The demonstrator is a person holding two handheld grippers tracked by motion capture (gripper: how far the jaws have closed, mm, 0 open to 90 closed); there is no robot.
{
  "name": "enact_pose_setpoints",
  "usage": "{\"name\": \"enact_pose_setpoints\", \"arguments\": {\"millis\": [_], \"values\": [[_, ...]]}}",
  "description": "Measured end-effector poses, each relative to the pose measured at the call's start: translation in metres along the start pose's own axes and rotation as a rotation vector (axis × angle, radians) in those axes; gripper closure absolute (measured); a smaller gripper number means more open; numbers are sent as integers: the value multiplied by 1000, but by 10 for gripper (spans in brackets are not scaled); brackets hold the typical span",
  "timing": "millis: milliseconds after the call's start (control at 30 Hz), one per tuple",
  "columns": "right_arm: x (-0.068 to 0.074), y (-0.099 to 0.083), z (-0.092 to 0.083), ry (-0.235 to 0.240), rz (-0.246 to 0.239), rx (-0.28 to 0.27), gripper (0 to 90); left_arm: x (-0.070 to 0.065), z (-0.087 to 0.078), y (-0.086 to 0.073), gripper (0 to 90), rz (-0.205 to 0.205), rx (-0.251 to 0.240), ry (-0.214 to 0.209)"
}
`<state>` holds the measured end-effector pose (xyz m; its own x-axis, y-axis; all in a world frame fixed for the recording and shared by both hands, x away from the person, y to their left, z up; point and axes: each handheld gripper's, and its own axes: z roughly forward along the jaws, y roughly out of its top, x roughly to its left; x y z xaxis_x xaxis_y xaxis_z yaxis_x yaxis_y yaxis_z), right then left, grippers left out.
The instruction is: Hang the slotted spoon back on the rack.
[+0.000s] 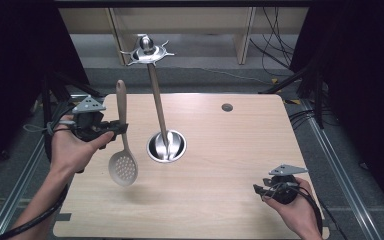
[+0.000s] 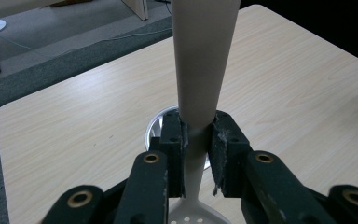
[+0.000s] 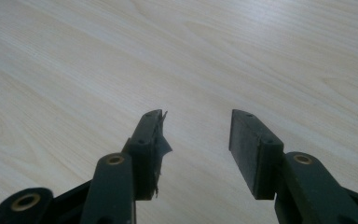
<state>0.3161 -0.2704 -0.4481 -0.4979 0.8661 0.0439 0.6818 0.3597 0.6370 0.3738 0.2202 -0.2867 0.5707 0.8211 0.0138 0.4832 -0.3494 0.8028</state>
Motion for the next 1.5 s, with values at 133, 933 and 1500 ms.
{"name": "enact_pose_setpoints", "arguments": {"millis": [133,933,1500], "values": [[1,1,-1,4,19,5,551,0,1,2,757,-17,-20,-1],[0,0,0,1,0,1,548,1,0,13,757,-11,-8,-4],[1,0,-1,3,18,4,545,3,-1,19,757,-17,-22,-7]]}}
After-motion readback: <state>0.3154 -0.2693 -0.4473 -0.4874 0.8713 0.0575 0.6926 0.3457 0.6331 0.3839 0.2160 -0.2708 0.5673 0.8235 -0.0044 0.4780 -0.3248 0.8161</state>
